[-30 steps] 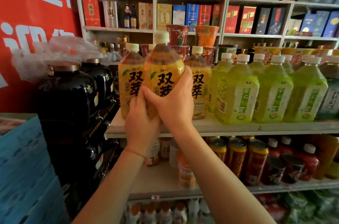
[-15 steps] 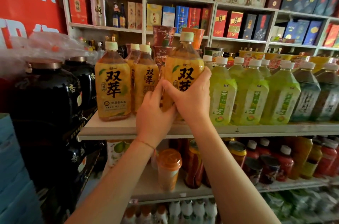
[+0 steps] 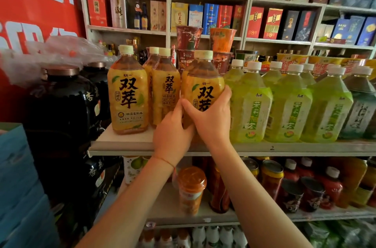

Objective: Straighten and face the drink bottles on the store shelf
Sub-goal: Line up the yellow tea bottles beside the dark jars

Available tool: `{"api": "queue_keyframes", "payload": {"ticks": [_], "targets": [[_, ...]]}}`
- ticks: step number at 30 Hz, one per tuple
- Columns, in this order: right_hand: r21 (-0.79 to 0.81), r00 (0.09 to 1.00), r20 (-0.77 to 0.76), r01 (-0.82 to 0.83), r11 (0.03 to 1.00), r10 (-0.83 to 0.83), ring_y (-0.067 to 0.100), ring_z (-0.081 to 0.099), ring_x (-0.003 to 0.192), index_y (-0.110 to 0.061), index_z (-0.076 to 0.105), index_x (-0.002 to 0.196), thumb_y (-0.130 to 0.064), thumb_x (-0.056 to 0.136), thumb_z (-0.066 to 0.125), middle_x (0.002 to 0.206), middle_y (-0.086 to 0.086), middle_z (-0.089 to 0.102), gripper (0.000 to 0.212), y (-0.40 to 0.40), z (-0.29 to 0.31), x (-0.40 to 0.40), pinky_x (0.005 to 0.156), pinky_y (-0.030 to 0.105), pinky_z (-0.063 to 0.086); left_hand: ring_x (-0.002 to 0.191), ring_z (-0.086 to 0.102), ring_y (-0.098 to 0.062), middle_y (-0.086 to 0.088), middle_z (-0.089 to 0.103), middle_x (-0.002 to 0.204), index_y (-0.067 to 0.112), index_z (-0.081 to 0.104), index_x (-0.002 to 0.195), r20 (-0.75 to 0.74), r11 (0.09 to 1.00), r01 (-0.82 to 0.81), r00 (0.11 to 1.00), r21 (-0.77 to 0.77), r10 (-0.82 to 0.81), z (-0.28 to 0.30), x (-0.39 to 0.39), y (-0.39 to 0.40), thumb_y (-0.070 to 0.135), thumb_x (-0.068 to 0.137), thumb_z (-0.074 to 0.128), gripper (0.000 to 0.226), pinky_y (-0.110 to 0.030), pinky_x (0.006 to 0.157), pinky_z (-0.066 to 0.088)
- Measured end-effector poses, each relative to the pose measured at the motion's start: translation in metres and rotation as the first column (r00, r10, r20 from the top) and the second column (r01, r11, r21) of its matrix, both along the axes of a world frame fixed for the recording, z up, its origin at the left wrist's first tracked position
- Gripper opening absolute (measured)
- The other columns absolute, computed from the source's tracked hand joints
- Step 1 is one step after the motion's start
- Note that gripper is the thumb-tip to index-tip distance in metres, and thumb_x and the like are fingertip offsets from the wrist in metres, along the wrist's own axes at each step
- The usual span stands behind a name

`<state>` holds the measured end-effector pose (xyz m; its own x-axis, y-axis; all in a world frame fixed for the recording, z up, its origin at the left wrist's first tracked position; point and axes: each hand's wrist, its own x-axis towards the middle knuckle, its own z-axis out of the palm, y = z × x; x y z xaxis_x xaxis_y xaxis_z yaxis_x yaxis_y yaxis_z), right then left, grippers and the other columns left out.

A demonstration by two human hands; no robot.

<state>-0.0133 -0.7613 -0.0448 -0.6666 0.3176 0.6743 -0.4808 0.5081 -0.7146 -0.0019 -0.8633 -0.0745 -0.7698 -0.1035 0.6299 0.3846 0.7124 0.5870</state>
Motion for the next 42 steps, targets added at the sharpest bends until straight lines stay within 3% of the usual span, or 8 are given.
{"api": "queue_keyframes", "payload": {"ticks": [3,8,12,15,23,31,36,42], "targets": [[0.017,0.999,-0.035,0.035,0.999,-0.034,0.018,0.042,0.134,-0.010,0.016,0.154,-0.051,0.072,0.084,0.147,0.007,0.041,0.115,-0.002,-0.005,-0.002,0.095,0.016,0.036,0.107,0.065,-0.025,-0.004,0.067,0.123,0.025,0.027,0.158,0.013,0.995,-0.039,0.999,-0.086,0.040,0.004,0.000,-0.002,0.039,0.099,0.056,0.067,-0.034,0.078,0.052],[0.203,0.914,-0.367,0.260,0.944,-0.173,0.034,0.028,0.146,0.004,0.025,0.150,-0.032,0.082,0.078,0.154,0.023,0.031,0.094,-0.010,-0.002,0.000,0.116,0.047,0.036,0.094,0.069,-0.019,0.003,0.072,0.110,0.034,0.037,0.153,0.031,0.988,0.064,0.998,-0.138,-0.060,0.011,0.006,-0.018,0.036,0.098,0.059,0.059,-0.034,0.075,0.057],[0.324,0.831,-0.552,0.284,0.902,-0.063,0.039,0.030,0.145,0.006,0.051,0.134,-0.006,0.087,0.063,0.150,0.026,0.039,0.050,-0.029,0.008,0.004,0.115,0.053,0.034,0.094,0.065,-0.016,-0.002,0.070,0.107,0.018,0.073,0.109,-0.411,0.994,-0.107,0.907,-0.029,0.085,0.021,0.007,-0.054,0.021,0.093,0.064,0.019,-0.024,0.076,0.051],[0.435,0.873,-0.484,0.177,0.883,0.063,0.035,0.033,0.144,0.003,0.058,0.125,-0.002,0.089,0.060,0.145,0.022,0.046,0.036,-0.052,0.014,0.004,0.117,0.045,0.034,0.114,0.051,-0.031,-0.016,0.057,0.125,0.011,0.066,0.119,-0.538,0.911,-0.395,0.747,0.113,0.391,0.034,-0.003,-0.084,0.021,0.085,0.069,0.036,-0.034,0.090,0.044],[0.570,0.989,-0.087,0.145,0.809,-0.116,0.040,0.035,0.136,0.002,0.019,0.150,-0.018,0.096,0.053,0.147,0.028,0.032,0.067,-0.096,0.052,-0.036,0.113,0.047,0.038,0.116,0.055,-0.040,-0.024,0.042,0.139,0.027,0.008,0.159,-0.171,0.933,-0.361,0.919,0.004,0.356,0.038,-0.036,-0.110,0.069,0.066,0.077,0.124,-0.055,0.085,0.054],[0.642,0.964,-0.059,0.237,0.729,-0.261,0.032,0.042,0.128,0.007,0.007,0.153,-0.042,0.090,0.066,0.146,0.021,0.037,0.099,-0.103,0.059,-0.056,0.107,0.039,0.037,0.121,0.054,-0.028,-0.010,0.039,0.145,0.038,0.012,0.155,-0.142,0.968,-0.213,0.962,0.130,0.231,0.038,-0.034,-0.122,0.052,0.062,0.088,0.121,-0.033,0.073,0.046],[0.530,0.996,-0.038,0.087,0.844,-0.079,0.033,0.026,0.139,0.004,0.007,0.153,-0.035,0.091,0.065,0.152,0.022,0.024,0.093,-0.097,0.054,-0.056,0.118,0.040,0.022,0.125,0.036,-0.007,0.001,0.032,0.149,0.037,0.016,0.155,-0.166,0.967,-0.031,0.983,0.255,0.076,0.036,-0.036,-0.137,0.025,0.065,0.092,0.119,-0.023,0.095,0.038],[0.406,1.000,0.003,-0.020,0.914,0.021,0.032,0.028,0.134,-0.008,0.012,0.153,-0.035,0.088,0.069,0.154,0.014,0.021,0.091,-0.098,0.048,-0.055,0.112,0.049,0.037,0.139,0.040,-0.013,0.004,0.035,0.152,0.043,0.017,0.153,-0.140,0.944,0.144,0.984,0.297,-0.106,0.033,-0.039,-0.161,0.026,0.062,0.091,0.119,-0.051,0.112,0.043]]}}
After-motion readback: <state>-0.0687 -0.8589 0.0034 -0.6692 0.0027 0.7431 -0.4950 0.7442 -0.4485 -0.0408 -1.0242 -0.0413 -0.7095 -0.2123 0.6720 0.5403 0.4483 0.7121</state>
